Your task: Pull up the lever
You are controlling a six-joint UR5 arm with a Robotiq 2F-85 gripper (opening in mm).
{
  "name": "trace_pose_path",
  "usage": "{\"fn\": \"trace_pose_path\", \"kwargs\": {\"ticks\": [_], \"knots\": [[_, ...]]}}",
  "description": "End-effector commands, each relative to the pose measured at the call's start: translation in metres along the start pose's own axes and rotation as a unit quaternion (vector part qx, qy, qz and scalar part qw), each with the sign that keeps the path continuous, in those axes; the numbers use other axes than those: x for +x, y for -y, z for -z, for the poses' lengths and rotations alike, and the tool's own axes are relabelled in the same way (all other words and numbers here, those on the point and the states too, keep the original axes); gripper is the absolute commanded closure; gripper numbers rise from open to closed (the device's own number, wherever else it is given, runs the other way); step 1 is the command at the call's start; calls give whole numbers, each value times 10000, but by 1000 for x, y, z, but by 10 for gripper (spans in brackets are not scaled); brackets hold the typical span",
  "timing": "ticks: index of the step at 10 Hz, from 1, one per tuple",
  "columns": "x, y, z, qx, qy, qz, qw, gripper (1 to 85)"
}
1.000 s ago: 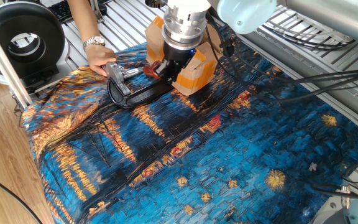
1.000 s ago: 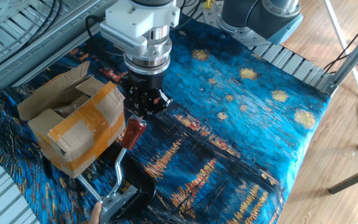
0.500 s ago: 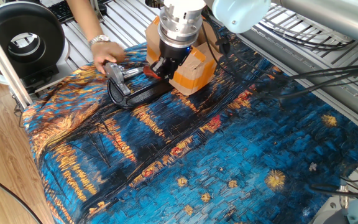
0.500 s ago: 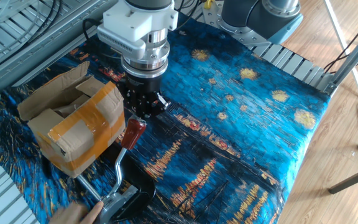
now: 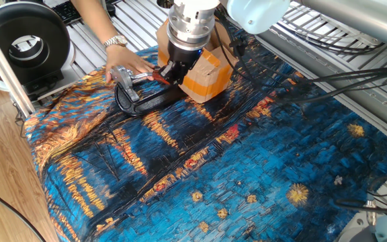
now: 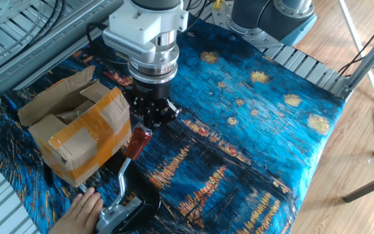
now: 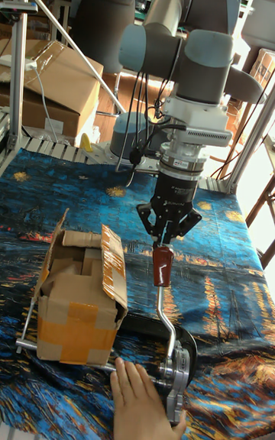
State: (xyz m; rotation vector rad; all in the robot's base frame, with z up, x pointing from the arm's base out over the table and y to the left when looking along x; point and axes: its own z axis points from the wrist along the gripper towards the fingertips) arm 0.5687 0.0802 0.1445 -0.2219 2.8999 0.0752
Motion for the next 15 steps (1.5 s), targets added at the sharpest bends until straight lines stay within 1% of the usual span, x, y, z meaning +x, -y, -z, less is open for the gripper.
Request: {"fn": "trace_pose_path", "kwargs": {"ticks": [1, 2, 3, 4, 5, 6, 7, 8, 9, 10, 11, 12, 13, 14, 15], "knots": [[-3, -10, 5, -125, 17, 9, 9999, 640], [-1, -12, 11, -229, 27, -8, 9997, 633], [6, -9, 17, -242, -2, 7, 9997, 630], [14, -5, 20, -185, -74, -8, 9998, 633], [22, 1, 20, -7, -196, -12, 9998, 643], [31, 7, 18, 126, -379, -45, 9992, 653], [38, 14, 13, 234, -487, -63, 9985, 663], [36, 21, 7, 244, -412, -37, 9988, 660], [28, 25, -1, 151, -159, -10, 9998, 630], [21, 27, -6, 145, 53, -59, 9999, 620], [15, 23, -13, 125, 244, -182, 9995, 620], [11, 24, -21, 156, 418, -177, 9988, 620], [10, 27, -27, 159, 549, -171, 9982, 620], [14, 29, -31, 161, 548, -148, 9983, 620], [14, 29, -35, 125, 569, -174, 9982, 620]]}}
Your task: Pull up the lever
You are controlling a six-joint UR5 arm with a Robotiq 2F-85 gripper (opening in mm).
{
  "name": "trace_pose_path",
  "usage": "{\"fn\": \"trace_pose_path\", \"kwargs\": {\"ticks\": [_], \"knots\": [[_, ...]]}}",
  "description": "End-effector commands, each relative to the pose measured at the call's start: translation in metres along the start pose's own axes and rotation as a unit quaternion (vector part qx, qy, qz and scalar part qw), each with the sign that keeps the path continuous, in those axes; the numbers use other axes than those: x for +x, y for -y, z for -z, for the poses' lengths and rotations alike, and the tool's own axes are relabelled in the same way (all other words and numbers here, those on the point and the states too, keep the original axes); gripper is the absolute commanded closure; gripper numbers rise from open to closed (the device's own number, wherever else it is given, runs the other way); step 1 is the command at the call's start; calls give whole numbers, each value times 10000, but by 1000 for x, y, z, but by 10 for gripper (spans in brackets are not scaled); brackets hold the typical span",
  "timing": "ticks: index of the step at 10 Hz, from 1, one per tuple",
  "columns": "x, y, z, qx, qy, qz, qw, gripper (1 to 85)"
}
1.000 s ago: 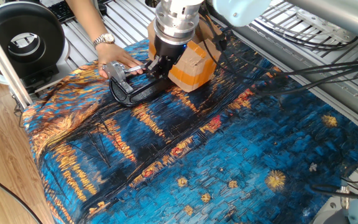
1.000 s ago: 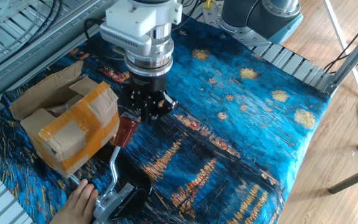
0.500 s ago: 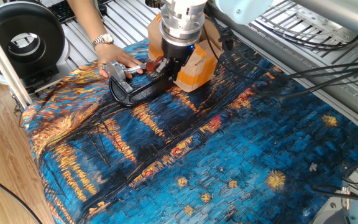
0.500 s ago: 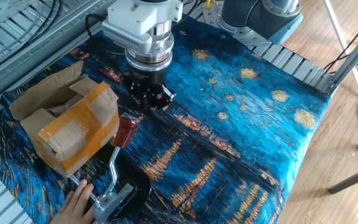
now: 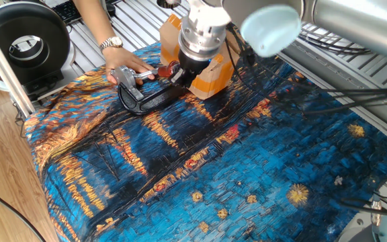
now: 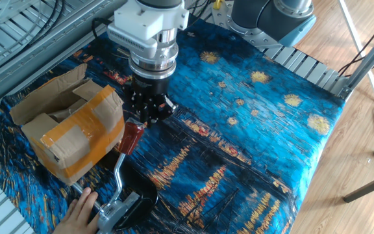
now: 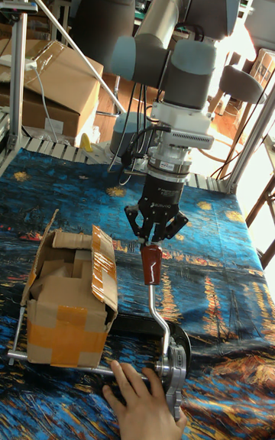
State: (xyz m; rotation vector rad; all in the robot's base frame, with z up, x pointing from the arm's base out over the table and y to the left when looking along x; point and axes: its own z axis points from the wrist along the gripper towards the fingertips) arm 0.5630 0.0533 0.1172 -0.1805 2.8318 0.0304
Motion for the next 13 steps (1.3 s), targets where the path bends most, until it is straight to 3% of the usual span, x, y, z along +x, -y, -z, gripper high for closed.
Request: {"fn": "trace_pose_path", "kwargs": {"ticks": [1, 4, 8, 11, 13], "knots": [[-5, 1, -16, -61, 304, -100, 9995, 620], [-34, -6, -24, -202, 841, -117, 9962, 630], [-59, -6, -21, -200, 1394, 62, 9900, 627], [-65, -6, -12, -215, 1476, 123, 9887, 613], [-68, -3, -1, -177, 1269, 151, 9916, 613]]}}
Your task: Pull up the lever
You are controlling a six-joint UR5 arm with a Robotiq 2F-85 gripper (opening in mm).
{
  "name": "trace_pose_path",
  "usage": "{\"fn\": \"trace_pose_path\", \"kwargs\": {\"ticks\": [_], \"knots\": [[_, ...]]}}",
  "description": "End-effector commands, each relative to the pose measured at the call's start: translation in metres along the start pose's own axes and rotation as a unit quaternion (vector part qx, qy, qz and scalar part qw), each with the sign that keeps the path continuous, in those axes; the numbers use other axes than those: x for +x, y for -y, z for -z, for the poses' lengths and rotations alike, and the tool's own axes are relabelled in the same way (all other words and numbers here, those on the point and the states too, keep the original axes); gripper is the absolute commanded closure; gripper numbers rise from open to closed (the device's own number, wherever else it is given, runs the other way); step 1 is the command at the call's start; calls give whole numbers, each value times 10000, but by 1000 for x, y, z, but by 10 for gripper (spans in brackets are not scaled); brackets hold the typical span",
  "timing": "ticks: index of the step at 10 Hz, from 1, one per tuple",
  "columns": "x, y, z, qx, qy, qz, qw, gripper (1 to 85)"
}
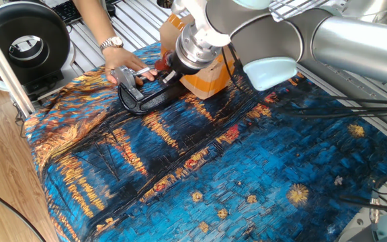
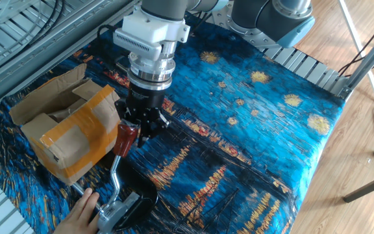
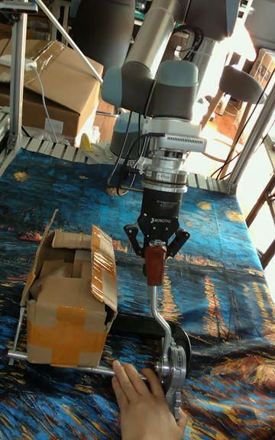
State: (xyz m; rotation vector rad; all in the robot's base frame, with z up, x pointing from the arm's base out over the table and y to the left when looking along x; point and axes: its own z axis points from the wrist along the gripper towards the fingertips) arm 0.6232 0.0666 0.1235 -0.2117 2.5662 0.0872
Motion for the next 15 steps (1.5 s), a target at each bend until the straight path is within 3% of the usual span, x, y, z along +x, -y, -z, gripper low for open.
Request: {"fn": "trace_pose_path", "kwargs": {"ticks": [1, 8, 9, 10, 13, 15], "knots": [[-15, 0, 17, -10, -202, -29, 9998, 620], [-35, -11, 23, 98, -419, 29, 9991, 627], [-37, -3, 22, 254, -456, 292, 9982, 633], [-38, -2, 21, 286, -503, 329, 9978, 637], [-50, 3, 12, 370, -515, 416, 9971, 647], [-59, 0, 9, 326, -459, 388, 9977, 650]]}}
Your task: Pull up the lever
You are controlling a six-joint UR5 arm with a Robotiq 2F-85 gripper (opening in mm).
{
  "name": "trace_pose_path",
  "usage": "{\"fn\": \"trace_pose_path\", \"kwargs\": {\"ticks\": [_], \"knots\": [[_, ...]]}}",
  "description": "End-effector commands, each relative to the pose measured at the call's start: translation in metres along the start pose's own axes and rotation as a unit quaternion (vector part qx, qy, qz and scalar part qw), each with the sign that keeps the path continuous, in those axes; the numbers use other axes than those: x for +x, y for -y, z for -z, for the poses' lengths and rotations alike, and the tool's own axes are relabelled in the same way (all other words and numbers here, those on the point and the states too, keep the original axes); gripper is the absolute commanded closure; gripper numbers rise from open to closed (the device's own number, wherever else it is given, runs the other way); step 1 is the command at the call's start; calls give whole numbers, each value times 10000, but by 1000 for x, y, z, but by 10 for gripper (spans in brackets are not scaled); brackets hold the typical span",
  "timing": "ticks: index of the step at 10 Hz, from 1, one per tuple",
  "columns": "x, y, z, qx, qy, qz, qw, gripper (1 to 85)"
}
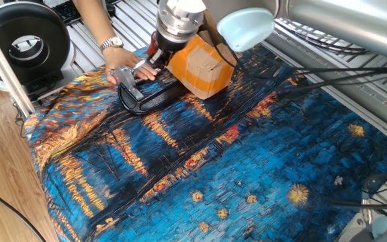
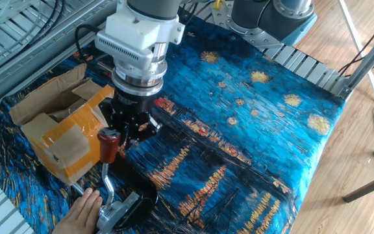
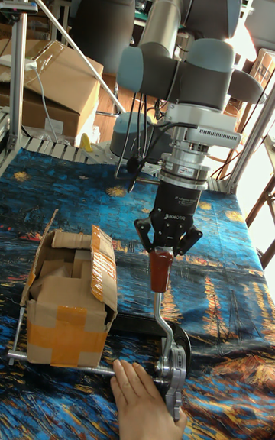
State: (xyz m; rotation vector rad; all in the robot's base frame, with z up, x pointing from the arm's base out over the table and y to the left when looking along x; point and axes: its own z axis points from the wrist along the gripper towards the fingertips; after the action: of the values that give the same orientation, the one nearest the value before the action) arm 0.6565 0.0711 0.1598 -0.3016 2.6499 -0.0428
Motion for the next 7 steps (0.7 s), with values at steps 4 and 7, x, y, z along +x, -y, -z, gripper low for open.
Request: {"fn": "trace_pose_path", "kwargs": {"ticks": [4, 7], "knots": [[-33, -5, -13, -44, 263, -3, 9996, 650], [-36, -5, -17, -63, 291, 21, 9996, 650]]}}
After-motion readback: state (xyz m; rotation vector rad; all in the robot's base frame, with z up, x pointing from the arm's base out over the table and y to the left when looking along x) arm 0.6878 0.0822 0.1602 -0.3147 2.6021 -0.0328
